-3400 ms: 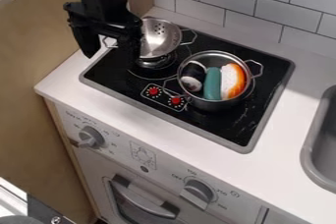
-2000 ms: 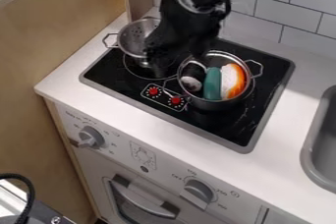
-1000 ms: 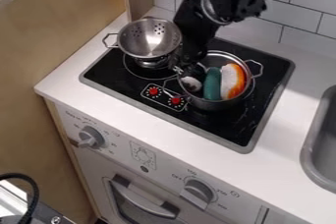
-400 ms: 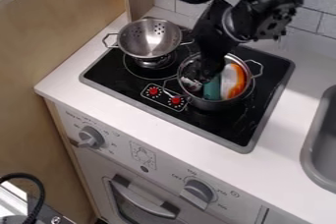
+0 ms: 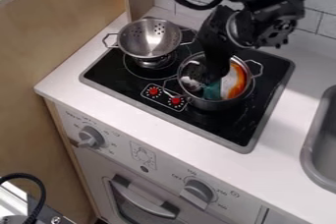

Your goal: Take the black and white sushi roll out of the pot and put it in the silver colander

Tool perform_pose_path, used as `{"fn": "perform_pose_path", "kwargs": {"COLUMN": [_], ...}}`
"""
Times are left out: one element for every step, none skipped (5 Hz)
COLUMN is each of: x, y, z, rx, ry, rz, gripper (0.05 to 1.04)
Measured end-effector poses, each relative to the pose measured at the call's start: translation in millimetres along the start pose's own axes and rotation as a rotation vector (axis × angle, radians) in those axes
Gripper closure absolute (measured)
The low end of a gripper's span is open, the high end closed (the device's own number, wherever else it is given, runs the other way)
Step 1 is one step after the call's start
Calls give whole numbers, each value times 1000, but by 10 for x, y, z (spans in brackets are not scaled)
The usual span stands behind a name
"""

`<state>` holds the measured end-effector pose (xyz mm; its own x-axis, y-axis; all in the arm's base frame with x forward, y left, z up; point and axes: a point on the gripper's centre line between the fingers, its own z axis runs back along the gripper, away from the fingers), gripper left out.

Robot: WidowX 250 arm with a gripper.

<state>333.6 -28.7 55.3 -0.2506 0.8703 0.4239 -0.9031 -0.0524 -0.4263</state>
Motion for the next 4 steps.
{"fn": "perform_pose_path", "kwargs": {"x": [-34,-50,-60,-66], "y": [25,11,83,102], "z": [-38,-62,-107,-128], "rx": [-25,-25,23,47], "ry": [24,53,87,110], "rz": [40,75,133,161], "gripper": [85,85,85,85]}}
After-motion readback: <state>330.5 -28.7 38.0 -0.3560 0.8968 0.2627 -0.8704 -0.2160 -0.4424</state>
